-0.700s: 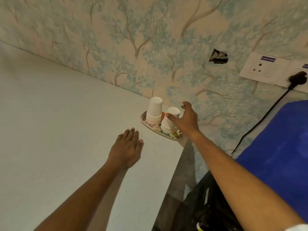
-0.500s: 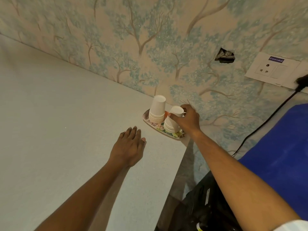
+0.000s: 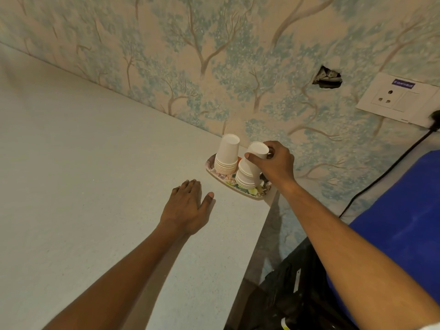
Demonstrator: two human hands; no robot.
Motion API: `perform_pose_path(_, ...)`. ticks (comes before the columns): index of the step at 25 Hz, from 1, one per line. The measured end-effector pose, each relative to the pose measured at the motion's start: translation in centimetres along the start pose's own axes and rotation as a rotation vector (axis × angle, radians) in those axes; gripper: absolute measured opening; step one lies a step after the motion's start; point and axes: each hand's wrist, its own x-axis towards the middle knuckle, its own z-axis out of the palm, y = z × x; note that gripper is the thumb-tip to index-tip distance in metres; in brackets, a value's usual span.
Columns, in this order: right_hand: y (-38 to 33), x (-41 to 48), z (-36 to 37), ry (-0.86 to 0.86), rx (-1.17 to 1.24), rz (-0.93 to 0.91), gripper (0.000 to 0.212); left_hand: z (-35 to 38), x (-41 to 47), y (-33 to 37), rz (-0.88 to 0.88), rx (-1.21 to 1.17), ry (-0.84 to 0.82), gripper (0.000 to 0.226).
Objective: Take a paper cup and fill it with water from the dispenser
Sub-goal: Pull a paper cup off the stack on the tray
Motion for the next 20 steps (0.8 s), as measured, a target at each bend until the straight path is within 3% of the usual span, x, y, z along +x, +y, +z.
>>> perform_pose_path(4,-0.2,0.0,-0.2,0.013,-0.012,-0.006,0.056,-0.1,1.2,2.3,-0.026,-0.087,0.248,0.059)
perform_pose_path(7,-0.3,-0.1,-0.2,0.001,-0.015,-0.01,0.055,0.4,2.1,4.1,0.019,-0.135,0.256,0.056)
perform_pose_path(10,-0.2,-0.2,0.0,0.013,-0.015,-0.014,0.054,0.8,3.2,6.2,0.07,-0.168,0.233,0.067)
perform_pose_path(16,-0.1,0.2,0.7,0.029,0.013,0.003,0.053,2.0,5.5,10.8,-0.08,-0.433,0.254,0.075)
perform_pose_path(20,0.3,0.1,0.8,0.024,0.027,-0.001,0.051,2.8,6.1,11.8,-0.135,-0.474,0.323,0.063)
